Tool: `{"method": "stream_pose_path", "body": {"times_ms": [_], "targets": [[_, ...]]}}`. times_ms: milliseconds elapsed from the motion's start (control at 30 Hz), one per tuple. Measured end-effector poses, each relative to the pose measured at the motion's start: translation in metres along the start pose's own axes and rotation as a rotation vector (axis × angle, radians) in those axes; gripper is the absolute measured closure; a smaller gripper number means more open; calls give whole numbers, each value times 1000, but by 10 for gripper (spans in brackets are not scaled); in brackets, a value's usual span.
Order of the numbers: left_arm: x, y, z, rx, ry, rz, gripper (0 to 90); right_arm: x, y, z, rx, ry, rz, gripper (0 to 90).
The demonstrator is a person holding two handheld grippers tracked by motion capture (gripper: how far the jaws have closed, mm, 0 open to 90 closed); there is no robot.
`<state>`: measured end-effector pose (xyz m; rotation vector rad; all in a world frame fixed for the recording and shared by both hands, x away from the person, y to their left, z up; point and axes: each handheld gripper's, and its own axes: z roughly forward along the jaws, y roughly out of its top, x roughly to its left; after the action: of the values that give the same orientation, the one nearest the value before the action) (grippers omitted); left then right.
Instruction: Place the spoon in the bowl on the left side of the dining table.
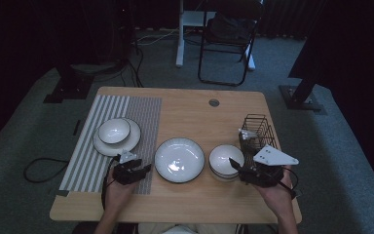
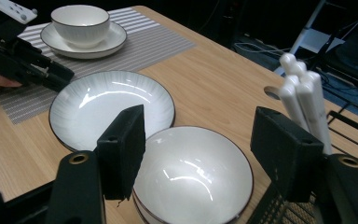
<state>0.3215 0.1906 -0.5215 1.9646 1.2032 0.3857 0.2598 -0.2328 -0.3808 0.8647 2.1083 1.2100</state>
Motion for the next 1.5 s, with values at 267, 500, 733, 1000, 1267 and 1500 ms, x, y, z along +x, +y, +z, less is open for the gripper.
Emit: {"method": "stream_pose_path", "body": {"times_ms": [267,500,733,1000,1267,1500], "targets": [[0,0,0,-1,-2,-3,511,-5,-9,-9,-10,-22,9,355],[1,0,0,-1,-5,-6,509,-14,-17,-16,-14,-48,28,373],[1,0,0,-1,-6,-7,509,-17,-22,-22,-20,-59,23,374],[1,0,0,-1,-6,-9,508,-22,-33,-23,8,-60,33,440],[1,0,0,-1,-6,-9,508,-27,-42,-21,23,-50,47,512],[1,0,0,-2,-6,-12,508,-29,-46,-17,42,-47,51,566]]}}
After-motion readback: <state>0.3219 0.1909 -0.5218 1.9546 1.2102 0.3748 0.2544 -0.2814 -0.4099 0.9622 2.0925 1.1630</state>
